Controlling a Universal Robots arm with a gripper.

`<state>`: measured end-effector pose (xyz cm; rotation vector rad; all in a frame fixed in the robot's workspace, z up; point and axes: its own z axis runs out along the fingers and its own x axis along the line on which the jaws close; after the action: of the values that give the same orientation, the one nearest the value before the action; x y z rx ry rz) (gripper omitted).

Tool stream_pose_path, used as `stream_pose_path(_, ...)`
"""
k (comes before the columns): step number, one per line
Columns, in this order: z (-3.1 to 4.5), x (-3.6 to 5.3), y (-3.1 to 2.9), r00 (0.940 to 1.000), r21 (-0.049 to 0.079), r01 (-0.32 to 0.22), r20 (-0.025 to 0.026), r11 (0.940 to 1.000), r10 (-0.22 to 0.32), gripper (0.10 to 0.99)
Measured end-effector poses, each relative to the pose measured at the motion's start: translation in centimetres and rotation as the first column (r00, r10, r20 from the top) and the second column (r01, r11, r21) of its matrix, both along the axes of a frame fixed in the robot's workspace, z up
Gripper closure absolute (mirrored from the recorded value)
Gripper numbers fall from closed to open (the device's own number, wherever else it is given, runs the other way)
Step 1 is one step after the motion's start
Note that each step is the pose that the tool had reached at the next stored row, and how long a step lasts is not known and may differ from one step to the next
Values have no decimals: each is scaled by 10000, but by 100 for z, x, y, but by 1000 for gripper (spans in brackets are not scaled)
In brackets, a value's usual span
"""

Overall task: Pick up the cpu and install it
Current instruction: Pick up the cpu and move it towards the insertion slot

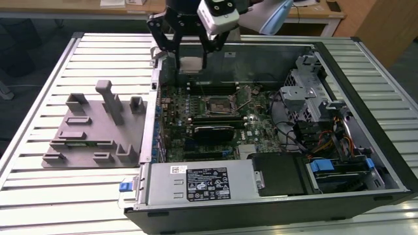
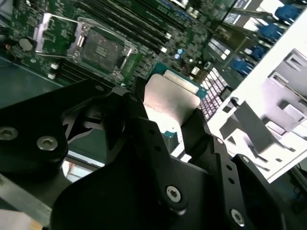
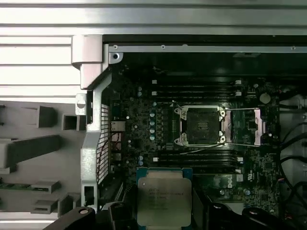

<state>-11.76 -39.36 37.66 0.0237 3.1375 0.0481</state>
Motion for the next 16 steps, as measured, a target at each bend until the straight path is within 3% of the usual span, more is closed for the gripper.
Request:
stream_pose_path(8, -85, 274, 0, 10000, -1, 0, -12, 10000, 0, 541)
stream_pose_path(16, -196, 478, 0, 10000, -1, 2, -28, 10000, -2, 541)
